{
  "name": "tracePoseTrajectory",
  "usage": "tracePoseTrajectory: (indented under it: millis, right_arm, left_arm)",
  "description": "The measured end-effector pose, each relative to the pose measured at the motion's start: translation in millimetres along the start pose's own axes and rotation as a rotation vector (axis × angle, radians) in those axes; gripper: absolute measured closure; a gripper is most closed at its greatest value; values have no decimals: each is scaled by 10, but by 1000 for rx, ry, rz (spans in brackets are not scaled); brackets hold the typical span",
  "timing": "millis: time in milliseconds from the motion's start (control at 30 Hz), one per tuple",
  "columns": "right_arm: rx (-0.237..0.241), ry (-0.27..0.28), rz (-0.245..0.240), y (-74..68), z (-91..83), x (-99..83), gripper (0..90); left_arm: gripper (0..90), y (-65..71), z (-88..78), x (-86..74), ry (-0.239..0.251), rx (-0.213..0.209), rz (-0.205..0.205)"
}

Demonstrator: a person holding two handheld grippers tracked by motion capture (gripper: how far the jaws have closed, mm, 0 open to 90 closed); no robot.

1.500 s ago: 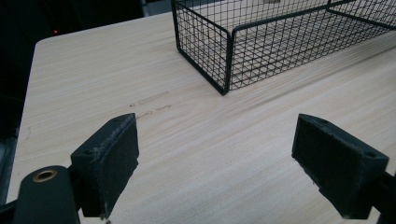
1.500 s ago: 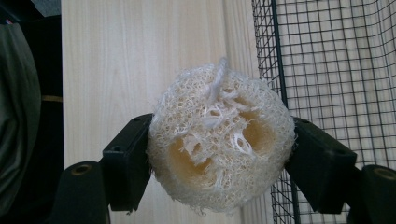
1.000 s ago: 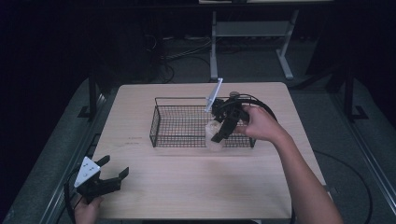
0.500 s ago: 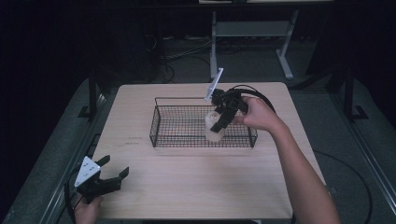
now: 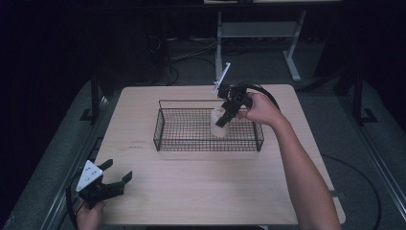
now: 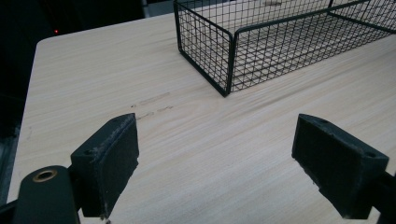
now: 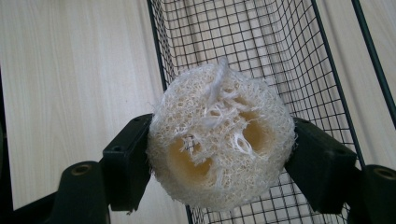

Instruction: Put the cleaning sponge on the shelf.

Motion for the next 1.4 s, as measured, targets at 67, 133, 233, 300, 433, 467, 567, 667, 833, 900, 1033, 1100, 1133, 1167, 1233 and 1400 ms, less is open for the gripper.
tracePoseTrajectory:
  millis: [67,133,233,300,433,467,567,667,833,900,1033,1100,1133,1167,1233,1400]
  right_arm:
    - [-3,5,7,28,17,-3,276]
    - [-4,3,12,38,23,-7,276]
    - [-7,1,19,78,65,-21,276]
    - [-8,-5,21,102,99,-30,276]
    - [-3,-19,27,141,187,-45,276]
    - [-3,-19,27,141,187,-45,276]
    - [-1,-27,29,159,246,-48,276]
    - [4,-26,32,178,293,-43,276]
    - [-2,-28,44,214,361,-38,276]
    - [-3,-26,44,215,368,-38,276]
    - [-4,-23,49,227,422,-42,276]
    - [9,-6,61,235,452,-52,276]
    - [12,-4,66,236,470,-62,276]
    - [14,-9,69,239,490,-75,276]
    - [19,-7,70,240,526,-98,276]
    - [15,-28,63,235,585,-116,275]
  left_arm:
    - [139,4,11,1,-2,-2,1]
    - [139,8,13,2,-5,-3,3]
    - [140,16,13,4,-2,-4,6]
    - [139,10,8,4,-3,-3,6]
    - [139,3,-1,0,-1,-1,3]
    - [139,3,-2,1,-1,-1,1]
    - [139,1,-5,1,0,-1,1]
    - [139,1,-8,1,1,1,1]
    - [139,-10,-13,1,3,6,3]
    - [139,-12,-15,1,5,6,1]
    - [139,-14,-16,0,5,6,0]
    - [140,-12,-17,-1,6,4,-2]
    - [139,-11,-16,-1,6,5,-4]
    - [139,-10,-16,-1,6,5,-4]
    - [139,-10,-15,0,5,5,-1]
    - [139,-11,-13,0,5,4,-3]
Point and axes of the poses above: each handheld gripper's, and its own axes: z roughly forward along the jaws, x roughly out of its top, y roughly to its right, the point moved 3 cm from there along z, roughly forward along the jaws, and after that the axes turned 6 degrees about -x, right-handed, at the moved point
